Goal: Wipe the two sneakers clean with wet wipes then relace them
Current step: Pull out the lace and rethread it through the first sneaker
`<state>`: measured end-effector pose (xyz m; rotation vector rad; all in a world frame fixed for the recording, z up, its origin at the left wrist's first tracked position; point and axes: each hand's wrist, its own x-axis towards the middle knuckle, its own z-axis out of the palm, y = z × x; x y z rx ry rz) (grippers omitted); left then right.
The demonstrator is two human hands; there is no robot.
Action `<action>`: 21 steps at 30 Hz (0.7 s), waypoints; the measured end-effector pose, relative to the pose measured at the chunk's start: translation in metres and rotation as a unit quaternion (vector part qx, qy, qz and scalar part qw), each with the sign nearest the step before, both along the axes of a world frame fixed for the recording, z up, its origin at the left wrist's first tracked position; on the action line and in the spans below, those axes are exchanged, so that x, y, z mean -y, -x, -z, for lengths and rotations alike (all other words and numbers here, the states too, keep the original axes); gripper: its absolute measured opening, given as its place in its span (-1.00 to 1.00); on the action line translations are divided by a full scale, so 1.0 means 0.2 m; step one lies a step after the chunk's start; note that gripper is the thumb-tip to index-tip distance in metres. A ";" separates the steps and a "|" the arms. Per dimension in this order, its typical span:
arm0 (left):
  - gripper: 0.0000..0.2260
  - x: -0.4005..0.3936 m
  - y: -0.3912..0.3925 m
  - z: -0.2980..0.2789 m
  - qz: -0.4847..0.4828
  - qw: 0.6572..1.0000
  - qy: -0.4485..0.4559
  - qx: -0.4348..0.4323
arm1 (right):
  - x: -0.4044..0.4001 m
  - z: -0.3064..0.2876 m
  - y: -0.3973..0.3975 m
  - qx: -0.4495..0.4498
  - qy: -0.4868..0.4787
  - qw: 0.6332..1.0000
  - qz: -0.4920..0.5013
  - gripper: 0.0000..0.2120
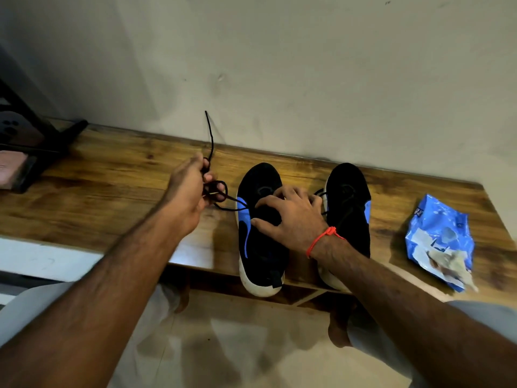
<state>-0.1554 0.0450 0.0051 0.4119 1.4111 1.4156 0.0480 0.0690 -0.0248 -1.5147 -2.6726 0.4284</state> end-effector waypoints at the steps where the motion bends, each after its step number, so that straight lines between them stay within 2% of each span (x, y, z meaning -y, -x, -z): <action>1: -0.70 0.00 -0.01 0.00 -0.010 1.000 -0.001 -0.020 | 0.00 0.00 0.00 0.007 -0.003 1.000 -0.002 -0.56; 5: -0.70 -0.03 0.07 -0.01 -0.117 0.990 -0.008 -0.071 | -0.01 0.00 0.00 0.013 -0.001 1.000 -0.001 -0.56; 7: -0.70 -0.01 0.08 0.00 -0.064 0.992 0.046 -0.098 | -0.01 0.01 0.00 0.017 -0.006 1.000 -0.001 -0.56; 9: -0.68 0.02 0.06 0.02 0.055 0.977 0.120 -0.167 | -0.01 0.01 0.00 0.013 0.005 1.000 0.000 -0.57; 10: -0.68 0.04 0.05 0.03 0.114 0.954 0.147 -0.234 | -0.01 0.01 -0.01 0.004 0.019 1.000 0.000 -0.57; 12: -0.72 0.07 0.03 0.06 0.204 0.882 0.177 -0.387 | -0.02 0.01 -0.02 -0.042 0.056 0.998 0.001 -0.61; 14: -0.75 0.08 0.03 0.09 0.249 0.813 0.211 -0.482 | -0.04 0.01 -0.03 -0.166 0.089 0.981 0.039 -0.69; 15: -0.74 0.08 0.03 0.11 0.265 0.794 0.235 -0.494 | -0.05 0.00 -0.05 -0.245 0.101 0.961 0.076 -0.73; 16: -0.70 0.08 0.02 0.12 0.275 0.790 0.256 -0.485 | -0.07 -0.01 -0.06 -0.313 0.114 0.935 0.119 -0.76; 18: -0.55 0.08 0.00 0.13 0.285 0.800 0.272 -0.452 | -0.10 -0.03 -0.09 -0.399 0.131 0.886 0.195 -0.77; 19: -0.50 0.08 -0.01 0.13 0.291 0.790 0.271 -0.466 | -0.11 -0.04 -0.10 -0.423 0.130 0.869 0.220 -0.75; 21: -0.52 0.07 -0.01 0.15 0.307 0.735 0.273 -0.539 | -0.13 -0.04 -0.11 -0.448 0.118 0.852 0.246 -0.72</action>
